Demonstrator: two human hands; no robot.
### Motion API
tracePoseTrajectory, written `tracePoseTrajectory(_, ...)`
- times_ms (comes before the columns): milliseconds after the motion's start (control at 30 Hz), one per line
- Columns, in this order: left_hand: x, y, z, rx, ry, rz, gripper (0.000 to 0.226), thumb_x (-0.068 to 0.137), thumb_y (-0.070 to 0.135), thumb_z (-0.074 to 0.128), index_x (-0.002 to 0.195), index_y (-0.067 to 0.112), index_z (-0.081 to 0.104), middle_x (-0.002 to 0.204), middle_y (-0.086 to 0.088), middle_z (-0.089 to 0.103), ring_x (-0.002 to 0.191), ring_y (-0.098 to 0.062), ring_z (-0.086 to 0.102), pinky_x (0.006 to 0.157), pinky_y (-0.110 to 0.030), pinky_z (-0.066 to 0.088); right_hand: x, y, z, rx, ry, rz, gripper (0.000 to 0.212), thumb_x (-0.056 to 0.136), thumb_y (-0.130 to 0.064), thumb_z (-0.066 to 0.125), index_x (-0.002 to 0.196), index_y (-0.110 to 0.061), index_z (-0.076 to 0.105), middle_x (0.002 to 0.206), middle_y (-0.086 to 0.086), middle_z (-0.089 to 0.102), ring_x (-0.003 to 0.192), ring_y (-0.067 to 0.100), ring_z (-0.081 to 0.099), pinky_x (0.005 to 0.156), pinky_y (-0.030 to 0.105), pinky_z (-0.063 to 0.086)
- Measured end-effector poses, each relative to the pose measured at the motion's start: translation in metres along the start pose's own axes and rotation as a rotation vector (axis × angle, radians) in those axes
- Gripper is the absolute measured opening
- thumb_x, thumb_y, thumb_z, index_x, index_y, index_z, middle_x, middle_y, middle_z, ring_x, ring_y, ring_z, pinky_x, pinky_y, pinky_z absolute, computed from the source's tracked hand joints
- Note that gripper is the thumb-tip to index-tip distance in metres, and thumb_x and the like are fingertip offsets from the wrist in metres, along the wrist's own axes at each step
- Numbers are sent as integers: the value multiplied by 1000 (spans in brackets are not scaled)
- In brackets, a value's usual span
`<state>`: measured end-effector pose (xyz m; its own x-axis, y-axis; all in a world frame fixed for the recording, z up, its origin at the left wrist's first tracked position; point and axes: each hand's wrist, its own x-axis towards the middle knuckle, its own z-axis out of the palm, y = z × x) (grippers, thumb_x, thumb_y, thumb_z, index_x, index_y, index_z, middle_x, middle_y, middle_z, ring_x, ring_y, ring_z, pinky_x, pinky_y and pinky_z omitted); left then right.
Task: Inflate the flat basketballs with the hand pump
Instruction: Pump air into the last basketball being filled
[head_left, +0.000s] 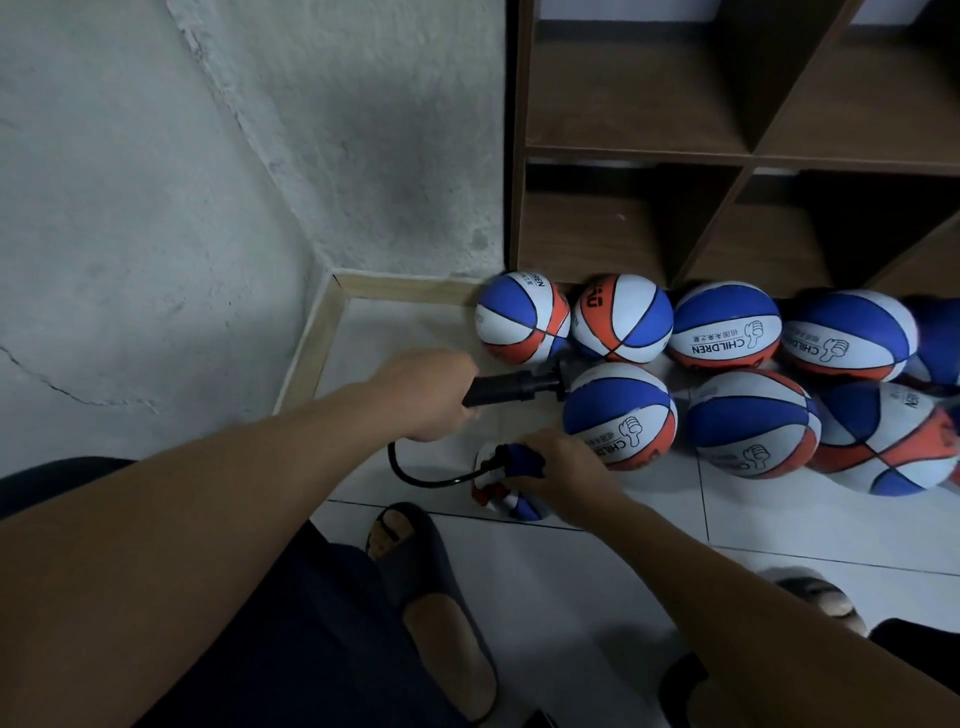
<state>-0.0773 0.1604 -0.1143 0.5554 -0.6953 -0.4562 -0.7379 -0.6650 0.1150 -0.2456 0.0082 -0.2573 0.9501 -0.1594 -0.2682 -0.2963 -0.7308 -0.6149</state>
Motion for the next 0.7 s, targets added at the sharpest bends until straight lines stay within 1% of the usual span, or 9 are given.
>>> tracePoseTrajectory(133,3,-6,3,-15,-25,-1,30,101,51,68,87,29,54,78,1,62,67,-19,61,62,-34,48,-2,2,-5,-36,45,-30,41,93,-47,77,127,-26,67,111,-7,62,98,13,57,92,37,54)
tracePoseTrajectory(233,8,-5,4,14,-16,18,30,101,53,67,91,26,61,78,1,64,67,-20,62,61,-33,46,2,1,-26,15,74,34,40,99,-38,73,136,-25,66,121,-7,64,105,12,59,92,29,50)
tracePoseTrajectory(300,12,-3,6,48,15,39,30,101,53,67,93,24,64,78,1,64,67,-20,62,59,-32,45,3,1,-41,95,111,140,19,105,-29,66,122,-24,72,106,-8,67,91,11,62,78,23,48)
tracePoseTrajectory(333,15,-2,7,74,33,59,29,101,52,67,93,24,64,77,2,63,66,-18,61,58,-32,43,3,-1,-49,167,129,200,10,107,-25,62,104,-24,72,93,-7,67,81,13,62,69,21,45)
tracePoseTrajectory(400,19,1,7,122,42,104,27,101,50,69,94,24,64,78,3,61,65,-15,57,56,-32,38,2,-3,-65,366,200,314,29,108,-17,54,82,-18,65,76,1,64,73,22,59,63,26,46)
tracePoseTrajectory(433,21,2,7,129,44,125,25,100,48,71,95,24,65,79,4,61,65,-13,55,56,-32,37,2,-5,-72,523,232,358,31,110,-21,52,84,-12,66,77,7,66,73,27,62,65,32,53)
tracePoseTrajectory(500,24,3,6,118,50,153,23,99,45,73,92,25,65,79,4,61,65,-12,55,55,-31,36,-2,-14,-82,814,282,415,40,112,-38,50,101,-8,74,87,14,76,79,31,75,76,44,66)
tracePoseTrajectory(567,27,1,5,96,45,165,26,98,46,74,87,26,63,77,5,62,64,-12,55,55,-30,37,-3,-23,-86,994,301,438,50,112,-50,48,109,-8,76,93,15,79,86,31,79,80,46,67)
tracePoseTrajectory(700,26,-8,5,73,13,136,27,96,51,76,90,27,66,80,4,65,69,-17,62,58,-31,40,-3,-37,-87,983,217,364,55,104,-65,52,112,-18,78,106,10,79,93,32,78,78,43,66)
